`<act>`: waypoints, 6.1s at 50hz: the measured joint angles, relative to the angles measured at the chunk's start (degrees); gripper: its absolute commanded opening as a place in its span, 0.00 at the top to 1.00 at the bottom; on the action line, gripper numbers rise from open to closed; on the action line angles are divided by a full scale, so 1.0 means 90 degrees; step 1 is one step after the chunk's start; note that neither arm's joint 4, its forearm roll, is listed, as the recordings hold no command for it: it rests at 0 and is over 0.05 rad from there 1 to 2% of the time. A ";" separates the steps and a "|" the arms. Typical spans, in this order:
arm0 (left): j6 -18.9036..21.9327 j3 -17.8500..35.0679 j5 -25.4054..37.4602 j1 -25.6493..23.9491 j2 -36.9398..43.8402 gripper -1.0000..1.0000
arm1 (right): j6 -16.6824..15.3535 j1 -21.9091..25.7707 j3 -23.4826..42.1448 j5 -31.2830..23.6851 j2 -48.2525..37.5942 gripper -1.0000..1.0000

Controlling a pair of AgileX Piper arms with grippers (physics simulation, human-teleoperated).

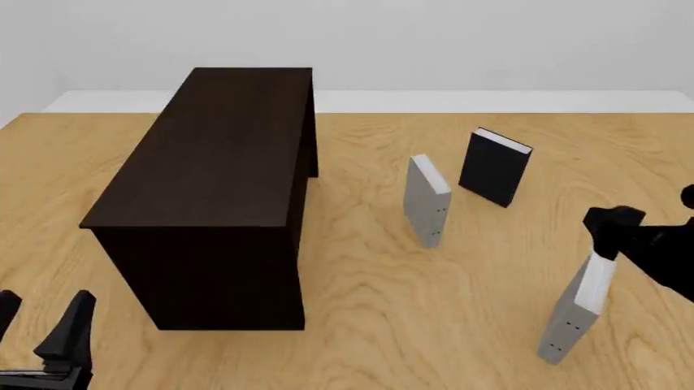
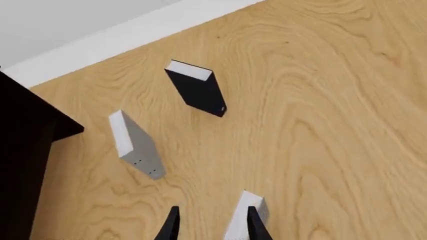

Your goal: Pick up the book on the right and place it under the cabinet shelf.

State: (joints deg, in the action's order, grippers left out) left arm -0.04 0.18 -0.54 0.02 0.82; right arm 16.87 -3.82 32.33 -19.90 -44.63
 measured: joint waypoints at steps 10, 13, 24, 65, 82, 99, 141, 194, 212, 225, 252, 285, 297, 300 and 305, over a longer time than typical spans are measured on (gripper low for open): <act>0.0019 0.0018 0.0024 -0.0002 -0.0070 0.00 | 0.0441 0.0119 0.0149 -0.0204 -0.0543 0.00; 0.0022 0.0021 0.0028 -0.0003 -0.0082 0.00 | 0.0513 0.0139 0.0174 -0.0237 -0.0633 0.00; 0.0028 0.0026 0.0036 -0.0004 -0.0091 0.00 | 0.0650 0.0176 0.0220 -0.0301 -0.0801 0.00; 0.0023 0.0026 0.0039 -0.0003 -0.0081 0.00 | 0.0397 -0.0434 0.0026 -0.1016 -0.0386 0.00; 0.0026 0.0036 0.0078 -0.0003 -0.0091 0.00 | 0.0673 -0.0424 -0.0500 -0.0452 -0.0705 0.00; 0.0028 0.0039 0.0092 -0.0002 -0.0091 0.00 | 0.0986 -0.0314 -0.0984 0.0420 -0.1390 0.00; 0.0028 0.0040 0.0095 -0.0002 -0.0091 0.00 | 0.0895 -0.0263 -0.0801 0.0229 -0.1328 1.00; 0.0031 0.0032 0.0111 0.0004 -0.0091 0.00 | 0.2683 0.1941 -0.1126 0.1784 -0.0611 1.00; 0.0032 0.0034 0.0112 0.0005 -0.0091 0.00 | 0.3022 0.2489 -0.1103 0.2819 -0.1225 1.00; 0.0032 0.0030 0.0108 0.0005 -0.0091 0.00 | 0.3225 0.2856 -0.0974 0.3491 -0.1822 1.00; 0.0032 0.0032 0.0107 0.0006 -0.0091 0.00 | 0.3811 0.3551 -0.0838 0.5119 -0.3143 1.00; 0.0034 0.0038 0.0116 0.0006 -0.0091 0.00 | 0.4439 0.4092 -0.0473 0.7210 -0.5154 1.00; 0.0034 0.0037 0.0115 0.0007 -0.0091 0.00 | 0.4597 0.4193 -0.0203 0.7724 -0.5833 1.00; 0.0033 0.0037 0.0115 0.0007 -0.0091 0.00 | 0.4633 0.4217 -0.0125 0.7822 -0.5988 1.00; 0.0033 0.0036 0.0114 0.0008 -0.0091 0.00 | 0.4692 0.4258 -0.0007 0.7972 -0.6220 1.00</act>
State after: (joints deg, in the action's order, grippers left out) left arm 0.26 0.50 0.49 0.09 0.00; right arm 59.10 34.51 32.27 51.85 -100.61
